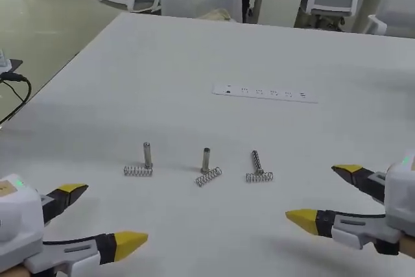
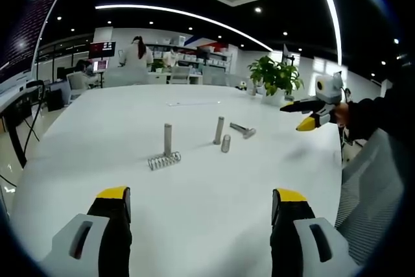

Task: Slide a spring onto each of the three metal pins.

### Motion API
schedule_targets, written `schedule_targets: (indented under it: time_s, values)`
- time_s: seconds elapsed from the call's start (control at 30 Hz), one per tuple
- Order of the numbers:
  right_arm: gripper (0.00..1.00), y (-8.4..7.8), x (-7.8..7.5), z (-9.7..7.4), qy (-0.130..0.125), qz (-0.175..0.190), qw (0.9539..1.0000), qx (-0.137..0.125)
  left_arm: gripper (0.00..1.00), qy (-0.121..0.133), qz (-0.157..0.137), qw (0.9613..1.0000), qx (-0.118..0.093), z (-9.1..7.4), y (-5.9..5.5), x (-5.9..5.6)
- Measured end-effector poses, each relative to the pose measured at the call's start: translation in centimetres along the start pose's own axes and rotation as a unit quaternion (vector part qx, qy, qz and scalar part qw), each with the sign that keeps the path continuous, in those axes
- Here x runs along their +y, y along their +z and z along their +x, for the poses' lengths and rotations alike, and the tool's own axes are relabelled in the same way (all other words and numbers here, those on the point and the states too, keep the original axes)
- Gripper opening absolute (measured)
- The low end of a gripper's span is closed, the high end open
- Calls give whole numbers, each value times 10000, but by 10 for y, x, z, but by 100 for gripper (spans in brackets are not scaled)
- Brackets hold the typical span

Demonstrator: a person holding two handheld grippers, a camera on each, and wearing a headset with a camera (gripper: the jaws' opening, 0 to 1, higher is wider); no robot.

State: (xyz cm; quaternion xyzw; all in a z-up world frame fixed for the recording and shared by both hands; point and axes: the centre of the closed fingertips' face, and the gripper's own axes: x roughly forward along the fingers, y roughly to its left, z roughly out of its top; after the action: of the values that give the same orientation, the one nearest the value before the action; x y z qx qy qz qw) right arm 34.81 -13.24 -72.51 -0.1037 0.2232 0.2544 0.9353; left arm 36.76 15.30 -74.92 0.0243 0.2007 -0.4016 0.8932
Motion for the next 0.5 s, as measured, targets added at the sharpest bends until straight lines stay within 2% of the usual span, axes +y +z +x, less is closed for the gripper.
schedule_targets:
  time_s: [0.5]
  values:
    - [73,22,-19,24,-109,-91,9998,112,87,18,12,10000,-11,-1,2,0]
